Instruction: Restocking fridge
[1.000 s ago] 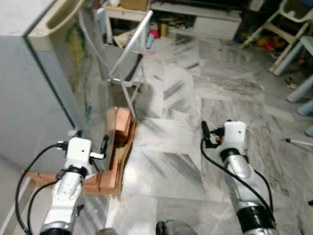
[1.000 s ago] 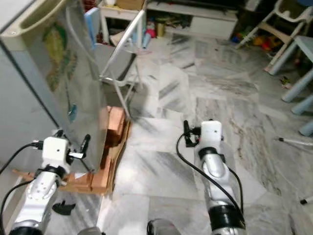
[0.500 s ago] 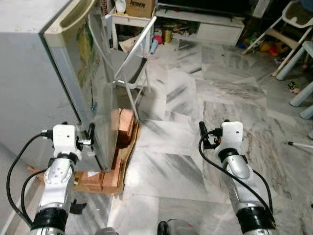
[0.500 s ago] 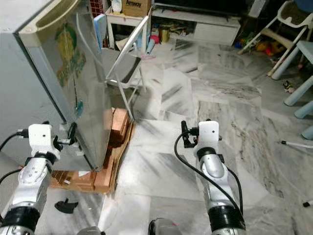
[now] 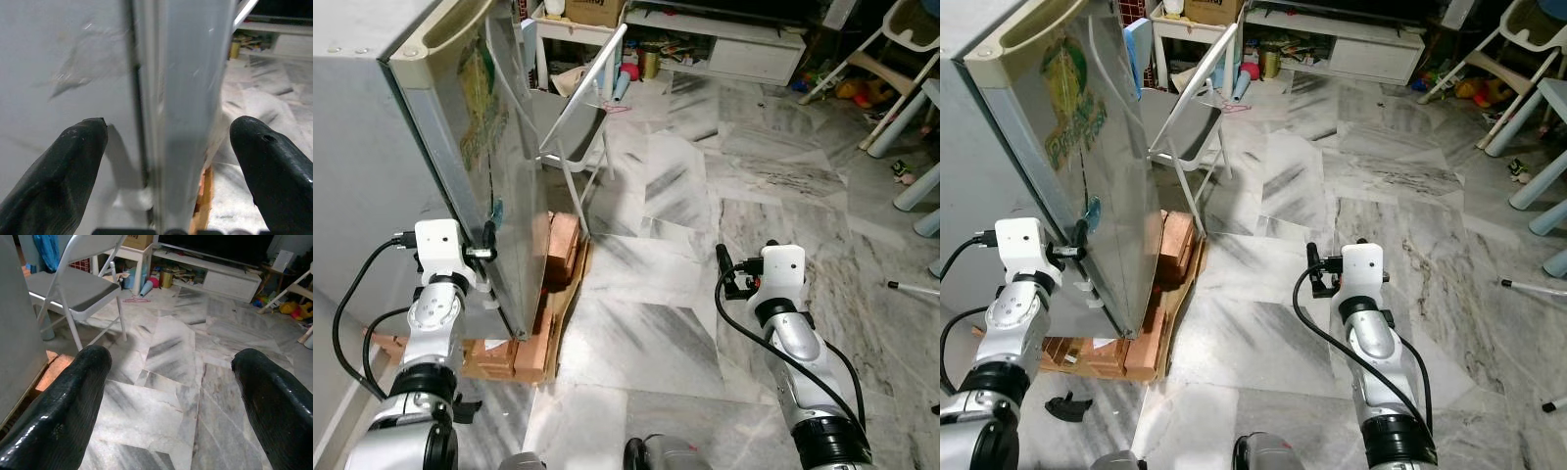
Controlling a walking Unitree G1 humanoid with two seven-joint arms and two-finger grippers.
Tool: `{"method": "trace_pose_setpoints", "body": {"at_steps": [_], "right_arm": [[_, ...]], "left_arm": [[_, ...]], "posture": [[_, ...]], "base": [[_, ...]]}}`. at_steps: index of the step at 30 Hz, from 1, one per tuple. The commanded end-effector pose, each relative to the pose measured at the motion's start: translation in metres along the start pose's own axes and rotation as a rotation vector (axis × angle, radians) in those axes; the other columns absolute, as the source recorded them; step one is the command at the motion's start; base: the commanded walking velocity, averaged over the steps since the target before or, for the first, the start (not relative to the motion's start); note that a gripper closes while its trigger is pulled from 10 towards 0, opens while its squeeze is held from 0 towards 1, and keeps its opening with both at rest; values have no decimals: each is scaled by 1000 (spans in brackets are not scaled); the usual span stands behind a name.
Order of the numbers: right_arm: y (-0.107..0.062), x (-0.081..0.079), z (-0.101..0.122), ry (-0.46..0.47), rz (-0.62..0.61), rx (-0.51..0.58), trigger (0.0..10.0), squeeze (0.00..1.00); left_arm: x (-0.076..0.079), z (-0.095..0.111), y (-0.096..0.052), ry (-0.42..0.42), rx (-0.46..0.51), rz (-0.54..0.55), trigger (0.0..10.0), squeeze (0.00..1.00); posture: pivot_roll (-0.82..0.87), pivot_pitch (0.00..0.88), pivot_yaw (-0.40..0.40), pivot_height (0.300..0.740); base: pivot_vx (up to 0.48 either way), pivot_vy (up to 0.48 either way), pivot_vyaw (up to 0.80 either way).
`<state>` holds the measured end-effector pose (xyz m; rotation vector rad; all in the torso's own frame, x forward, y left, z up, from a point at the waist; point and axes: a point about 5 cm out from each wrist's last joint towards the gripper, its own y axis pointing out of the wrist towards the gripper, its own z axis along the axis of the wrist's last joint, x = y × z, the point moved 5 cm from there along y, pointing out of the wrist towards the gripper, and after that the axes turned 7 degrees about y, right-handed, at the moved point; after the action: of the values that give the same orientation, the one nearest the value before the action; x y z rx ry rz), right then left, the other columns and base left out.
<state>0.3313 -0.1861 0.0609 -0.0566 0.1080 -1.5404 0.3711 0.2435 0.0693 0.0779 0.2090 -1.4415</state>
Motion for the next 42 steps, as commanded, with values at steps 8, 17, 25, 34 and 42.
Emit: {"method": "trace_pose_setpoints", "body": {"at_steps": [8, 17, 25, 34, 42], "right_arm": [[-23, 22, -24, -113, -46, -102, 10000, 0], [-28, 26, -28, -66, -59, -128, 10000, 0], [-29, 23, -29, -55, -54, -142, 10000, 0], [-38, 25, -43, -56, -44, -204, 10000, 0], [-38, 16, -49, -40, -27, -225, 10000, 0]], "left_arm": [[29, 23, 16, -11, 52, -70, 10000, 0], [62, 30, 17, -21, 70, -159, 10000, 0], [69, 34, 21, 9, 60, -176, 10000, 0], [191, 108, 5, 78, 301, -586, 10000, 0], [289, 165, -56, -18, 491, -895, 10000, 0]], "posture": [[-56, 50, -76, 740], [-68, 59, -64, 740], [-68, 64, -60, 740], [-65, 55, -56, 740], [-72, 47, -34, 740]], "base": [[0, 0, 0], [0, 0, 0], [0, 0, 0], [0, 0, 0], [0, 0, 0]]}}
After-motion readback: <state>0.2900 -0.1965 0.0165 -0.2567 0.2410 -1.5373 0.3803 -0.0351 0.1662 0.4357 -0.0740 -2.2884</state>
